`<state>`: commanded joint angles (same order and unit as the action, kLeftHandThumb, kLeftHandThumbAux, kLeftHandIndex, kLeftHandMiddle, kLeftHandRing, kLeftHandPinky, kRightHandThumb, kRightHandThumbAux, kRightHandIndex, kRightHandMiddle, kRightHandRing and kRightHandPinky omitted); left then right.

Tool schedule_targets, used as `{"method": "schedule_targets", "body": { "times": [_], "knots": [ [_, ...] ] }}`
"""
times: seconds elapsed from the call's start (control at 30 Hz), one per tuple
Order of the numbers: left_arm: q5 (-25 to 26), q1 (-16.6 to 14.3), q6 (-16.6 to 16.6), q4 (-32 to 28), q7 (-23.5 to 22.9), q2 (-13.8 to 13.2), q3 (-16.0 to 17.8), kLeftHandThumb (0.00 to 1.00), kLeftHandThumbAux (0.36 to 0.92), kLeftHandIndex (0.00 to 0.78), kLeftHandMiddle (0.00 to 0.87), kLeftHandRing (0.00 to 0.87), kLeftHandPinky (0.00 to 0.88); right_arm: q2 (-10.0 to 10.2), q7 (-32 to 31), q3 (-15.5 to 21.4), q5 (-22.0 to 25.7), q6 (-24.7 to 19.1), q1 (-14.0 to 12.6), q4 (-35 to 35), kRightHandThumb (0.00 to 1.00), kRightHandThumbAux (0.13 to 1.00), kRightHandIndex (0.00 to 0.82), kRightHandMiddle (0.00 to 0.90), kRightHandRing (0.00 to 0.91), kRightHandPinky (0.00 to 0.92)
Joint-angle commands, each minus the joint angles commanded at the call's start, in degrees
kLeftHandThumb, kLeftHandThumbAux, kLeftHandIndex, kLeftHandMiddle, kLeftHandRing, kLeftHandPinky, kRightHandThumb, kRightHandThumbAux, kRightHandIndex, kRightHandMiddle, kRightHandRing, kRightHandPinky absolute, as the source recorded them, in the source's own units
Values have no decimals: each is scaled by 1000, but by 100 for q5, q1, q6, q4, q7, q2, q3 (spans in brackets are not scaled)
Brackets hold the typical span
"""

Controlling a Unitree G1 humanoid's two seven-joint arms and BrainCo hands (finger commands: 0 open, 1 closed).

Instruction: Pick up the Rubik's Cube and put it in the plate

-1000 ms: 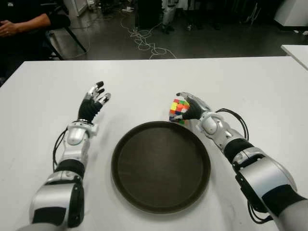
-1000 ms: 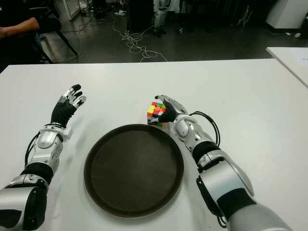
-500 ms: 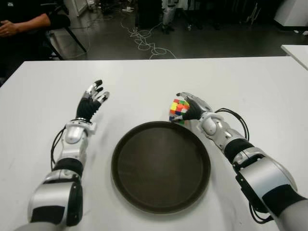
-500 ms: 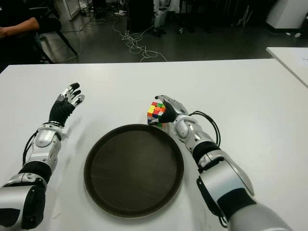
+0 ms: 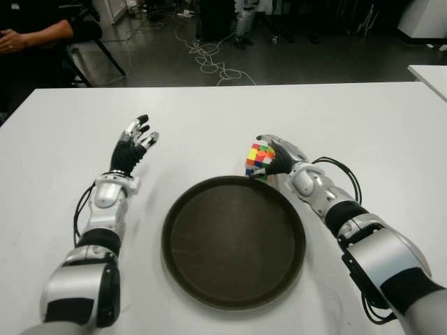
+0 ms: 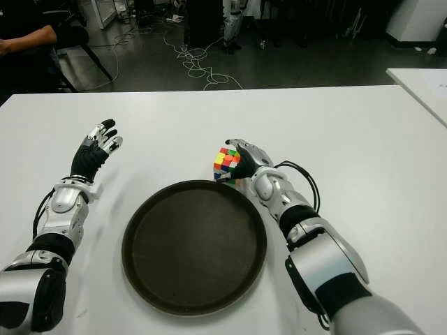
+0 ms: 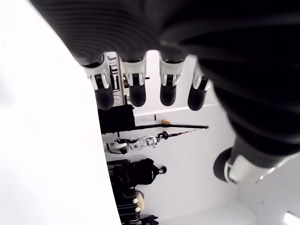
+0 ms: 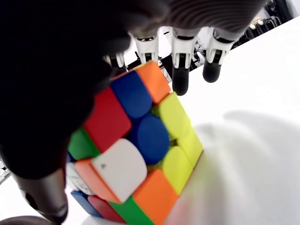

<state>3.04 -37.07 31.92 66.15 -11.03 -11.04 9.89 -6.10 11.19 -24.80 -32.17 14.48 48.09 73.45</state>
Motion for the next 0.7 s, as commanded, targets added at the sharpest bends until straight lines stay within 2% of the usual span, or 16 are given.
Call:
{"method": "schedule_targets", "body": {
  "times": [0.17, 0.43, 0.7],
  "knots": [
    [-16, 10, 36, -12, -24, -6, -16, 0, 585, 0, 19, 0, 0, -12, -5, -124, -79, -26, 19, 11, 0, 786, 146, 133, 142, 152],
    [-16, 21, 81, -32, -53, -3, -23, 0, 584, 0, 20, 0, 0, -2, 34, -210, -136, -126, 27, 37, 0, 778, 143, 125, 134, 124],
    [6, 27, 102, -48, -25, 25, -4, 0, 598, 0, 24, 0, 0, 2, 67, -245, -127, -186, 33, 64, 0, 788, 154, 142, 154, 158]
  ]
}}
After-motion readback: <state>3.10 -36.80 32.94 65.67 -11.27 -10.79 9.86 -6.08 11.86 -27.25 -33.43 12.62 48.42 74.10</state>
